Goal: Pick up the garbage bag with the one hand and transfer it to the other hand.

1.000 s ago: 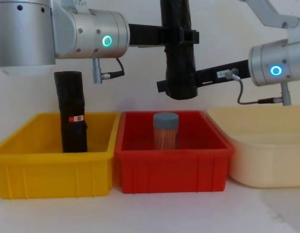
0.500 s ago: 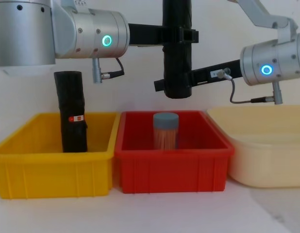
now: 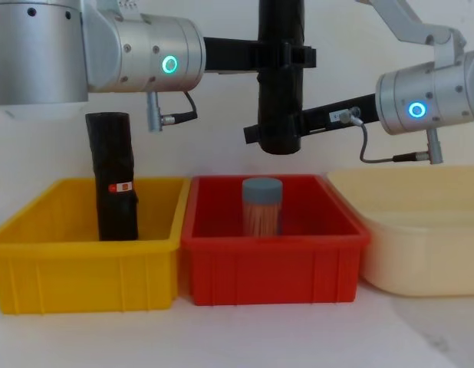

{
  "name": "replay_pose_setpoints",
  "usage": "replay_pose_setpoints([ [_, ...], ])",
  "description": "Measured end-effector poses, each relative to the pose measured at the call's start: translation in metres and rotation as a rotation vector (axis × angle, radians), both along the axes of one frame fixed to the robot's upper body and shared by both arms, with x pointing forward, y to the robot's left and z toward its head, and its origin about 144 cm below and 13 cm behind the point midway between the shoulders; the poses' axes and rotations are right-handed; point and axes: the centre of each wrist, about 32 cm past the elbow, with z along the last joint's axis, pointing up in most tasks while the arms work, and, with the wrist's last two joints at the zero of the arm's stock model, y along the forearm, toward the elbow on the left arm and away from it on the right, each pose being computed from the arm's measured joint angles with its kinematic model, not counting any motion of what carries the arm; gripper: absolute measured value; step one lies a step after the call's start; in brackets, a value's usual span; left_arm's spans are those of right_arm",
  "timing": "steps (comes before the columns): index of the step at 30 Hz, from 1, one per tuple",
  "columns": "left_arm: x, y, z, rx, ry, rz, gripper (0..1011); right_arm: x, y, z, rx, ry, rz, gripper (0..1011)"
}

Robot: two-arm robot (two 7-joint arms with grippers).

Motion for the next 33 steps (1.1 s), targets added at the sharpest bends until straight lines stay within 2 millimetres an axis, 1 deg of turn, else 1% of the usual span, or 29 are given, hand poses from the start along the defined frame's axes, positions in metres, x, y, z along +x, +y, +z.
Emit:
replay_pose_setpoints([
  [1, 0.0, 0.0, 0.0, 0.0, 0.0, -0.001, 453, 0.0, 0.0, 0.0, 0.0, 0.0, 0.0, 666],
  [3, 0.0, 0.0, 0.0, 0.0, 0.0, -0.001, 506, 0.0, 0.0, 0.0, 0.0, -0.002, 0.0, 612],
  [4, 0.0, 0.0, 0.0, 0.0, 0.0, -0.001, 532, 0.0, 0.0, 0.0, 0.0, -0.003, 0.0, 606],
  [6, 0.0, 0.0, 0.0, 0.0, 0.0, -0.001, 588, -0.001, 0.0, 0.0, 0.002, -0.006, -0.001, 608],
  [7, 0.0, 0.0, 0.0, 0.0, 0.0, -0.001, 645, -0.001, -0.001, 0.0, 0.002, -0.007, -0.002, 608],
  [10, 0.0, 0.0, 0.0, 0.0, 0.001, -0.001, 697, -0.002, -0.001, 0.0, 0.003, -0.011, -0.004, 608],
  [11, 0.0, 0.0, 0.0, 0.0, 0.001, -0.001, 752, -0.003, -0.001, 0.0, 0.003, -0.011, -0.005, 608],
  [13, 0.0, 0.0, 0.0, 0.0, 0.001, -0.001, 798, -0.004, -0.001, 0.0, 0.004, -0.014, -0.006, 606],
  [15, 0.0, 0.0, 0.0, 0.0, 0.001, -0.001, 870, -0.005, -0.002, 0.0, 0.005, -0.017, -0.009, 606],
  [16, 0.0, 0.0, 0.0, 0.0, 0.001, -0.001, 882, -0.006, -0.002, 0.0, 0.005, -0.018, -0.01, 606],
  [17, 0.0, 0.0, 0.0, 0.0, 0.001, -0.001, 928, -0.006, -0.002, 0.0, 0.006, -0.018, -0.011, 606],
  [20, 0.0, 0.0, 0.0, 0.0, 0.001, -0.001, 992, -0.007, -0.002, -0.001, 0.006, -0.018, -0.019, 604],
  [27, 0.0, 0.0, 0.0, 0.0, 0.0, 0.0, 1002, -0.012, -0.006, -0.002, 0.006, -0.016, -0.055, 606],
  [33, 0.0, 0.0, 0.0, 0.0, 0.0, 0.001, 1001, -0.016, -0.014, -0.004, 0.006, -0.013, -0.117, 604],
])
